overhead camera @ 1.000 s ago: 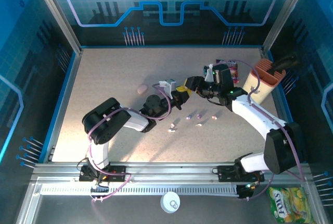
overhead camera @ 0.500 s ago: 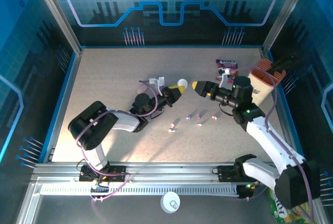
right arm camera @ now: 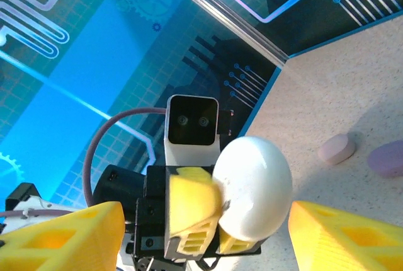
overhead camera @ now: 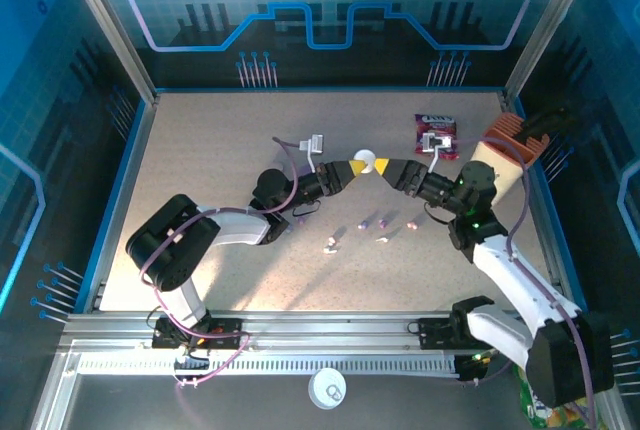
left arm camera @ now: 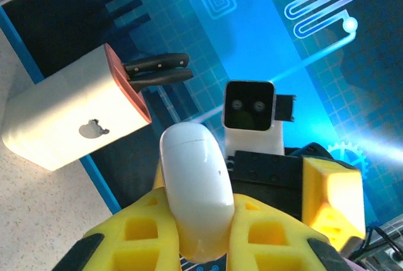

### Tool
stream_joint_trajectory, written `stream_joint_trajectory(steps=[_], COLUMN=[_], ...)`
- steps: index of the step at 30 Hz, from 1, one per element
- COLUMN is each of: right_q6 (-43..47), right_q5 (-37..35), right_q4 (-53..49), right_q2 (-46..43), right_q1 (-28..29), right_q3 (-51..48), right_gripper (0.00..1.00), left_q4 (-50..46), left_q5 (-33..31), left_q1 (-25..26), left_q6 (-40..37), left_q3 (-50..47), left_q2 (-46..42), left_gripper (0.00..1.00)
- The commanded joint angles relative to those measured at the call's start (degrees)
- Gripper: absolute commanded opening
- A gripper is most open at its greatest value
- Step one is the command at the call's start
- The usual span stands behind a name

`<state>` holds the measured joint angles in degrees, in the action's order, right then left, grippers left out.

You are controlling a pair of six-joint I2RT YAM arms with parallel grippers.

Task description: Insert the wireless bluetooth earbuds into the charging case

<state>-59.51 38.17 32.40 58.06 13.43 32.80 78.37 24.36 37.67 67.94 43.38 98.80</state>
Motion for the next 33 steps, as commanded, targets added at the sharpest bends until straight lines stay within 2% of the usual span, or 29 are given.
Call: stream_joint_trajectory(steps=[1, 6, 13, 21, 23, 27, 29, 30, 31, 33], right_q6=[-6.95, -9.12, -8.94, -5.34, -4.74, -4.3, -2.95, -1.81, -0.21, 3.97], right_q5=[1.93, 2.96, 2.88, 2.98, 3.83, 2.81, 2.27, 2.08, 1.98, 2.58], right_q4=[11.35, 14.45, 14.65, 8.21, 7.23, 7.68, 6.0, 4.65, 2.96, -1.57], right_q2=[3.23, 6.13, 6.54, 5.66, 5.72, 4.59, 3.92, 3.51, 3.08, 2.22], right_q1=[-0.63, -0.18, 0.04, 0.32, 0.4, 0.4, 0.36, 0.37, 0.37, 0.22], right_q3=[-1.1, -0.69, -0.96, -0.64, -0.3, -0.76, -0.34, -0.03, 0.57, 1.95], right_gripper=[0.68, 0.63, 0.42, 0.44, 0.4, 0.26, 0.22, 0.21, 0.2, 0.2], left_q4=[1.96, 1.96, 1.96, 1.96, 1.96, 1.99, 1.96, 1.96, 1.96, 1.97], left_q5=[3.07, 3.24, 3.05, 1.67, 1.49, 1.61, 1.32, 1.09, 0.87, -0.03], left_q1=[0.01, 0.21, 0.45, 0.72, 0.73, 0.67, 0.69, 0.68, 0.72, 0.69], left_q6=[4.21, 4.49, 4.41, 4.07, 4.11, 3.88, 3.19, 2.51, 1.84, 0.5], left_q3=[1.87, 1.59, 2.35, 2.5, 2.65, 2.48, 2.01, 1.66, 1.2, 0.41], left_q2=[-0.9, -1.66, -0.94, -0.48, -0.21, -0.09, -0.13, -0.29, -0.36, -0.88], left_gripper=[0.06, 0.06, 0.07, 0.08, 0.08, 0.08, 0.08, 0.11, 0.17, 0.46])
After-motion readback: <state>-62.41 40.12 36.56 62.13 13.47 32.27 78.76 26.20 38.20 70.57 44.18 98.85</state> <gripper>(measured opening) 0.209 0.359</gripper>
